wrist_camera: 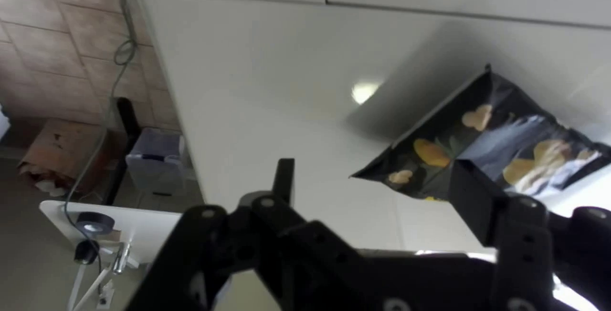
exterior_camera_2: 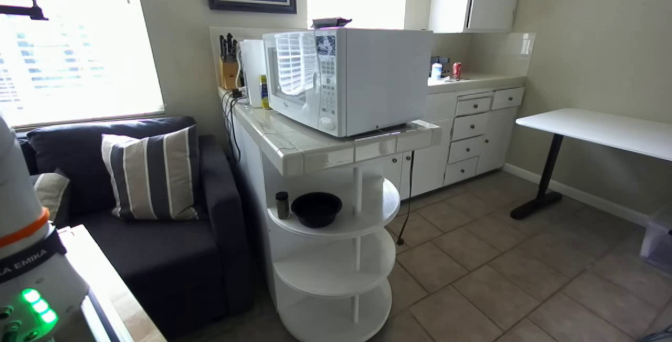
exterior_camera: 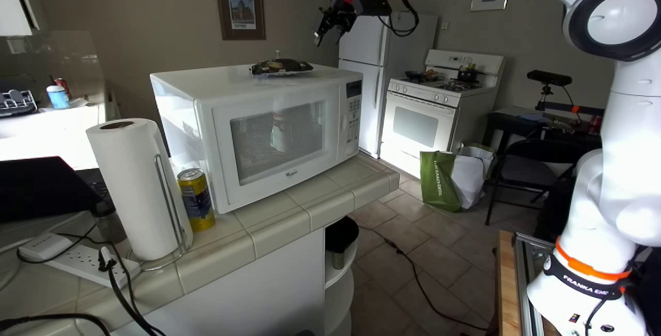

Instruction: Put the black packet on top of the microwave.

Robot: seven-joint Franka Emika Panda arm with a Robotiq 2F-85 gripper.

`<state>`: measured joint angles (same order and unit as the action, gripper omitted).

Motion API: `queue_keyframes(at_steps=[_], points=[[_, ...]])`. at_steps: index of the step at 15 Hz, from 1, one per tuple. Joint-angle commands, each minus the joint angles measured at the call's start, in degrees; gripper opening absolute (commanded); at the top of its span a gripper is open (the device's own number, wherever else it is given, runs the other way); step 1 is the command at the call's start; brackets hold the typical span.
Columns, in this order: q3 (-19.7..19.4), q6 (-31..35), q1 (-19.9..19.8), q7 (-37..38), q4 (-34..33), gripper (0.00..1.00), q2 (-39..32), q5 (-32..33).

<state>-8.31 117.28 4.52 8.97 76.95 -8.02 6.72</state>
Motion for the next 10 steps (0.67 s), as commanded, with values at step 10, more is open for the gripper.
queue_keyframes(at_steps=[10], points=[[6.37, -21.68, 1.06, -0.63, 7.54, 1.0, 10.33, -10.12]])
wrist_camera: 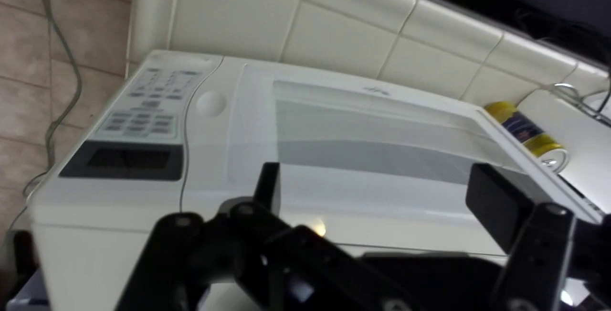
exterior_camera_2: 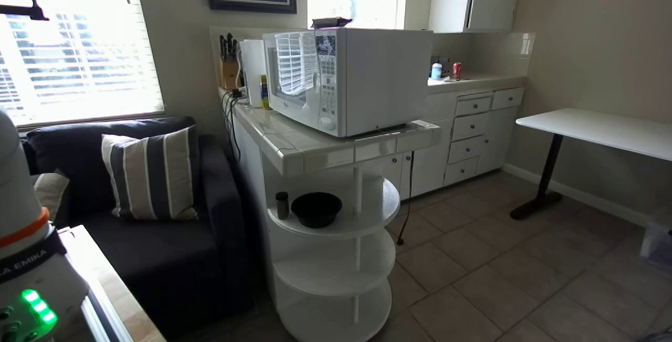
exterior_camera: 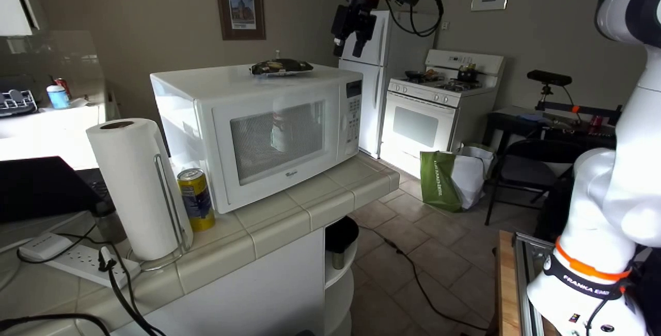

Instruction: Put the black packet on top of the microwave.

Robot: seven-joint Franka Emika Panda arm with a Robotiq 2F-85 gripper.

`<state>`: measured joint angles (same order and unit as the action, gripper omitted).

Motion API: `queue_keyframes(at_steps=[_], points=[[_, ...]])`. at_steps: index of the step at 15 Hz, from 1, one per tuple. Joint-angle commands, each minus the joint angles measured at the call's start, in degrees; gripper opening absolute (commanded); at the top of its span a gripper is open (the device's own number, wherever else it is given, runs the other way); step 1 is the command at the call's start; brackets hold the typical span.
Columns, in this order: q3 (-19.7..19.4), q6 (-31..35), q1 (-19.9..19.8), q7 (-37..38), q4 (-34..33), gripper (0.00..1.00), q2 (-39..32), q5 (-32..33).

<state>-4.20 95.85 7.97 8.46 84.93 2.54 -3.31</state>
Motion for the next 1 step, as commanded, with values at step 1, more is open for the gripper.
queue_keyframes(at_steps=[1], points=[[2.38, -0.25, -2.28, 0.28, 0.73, 1.0, 0.6, -0.56]])
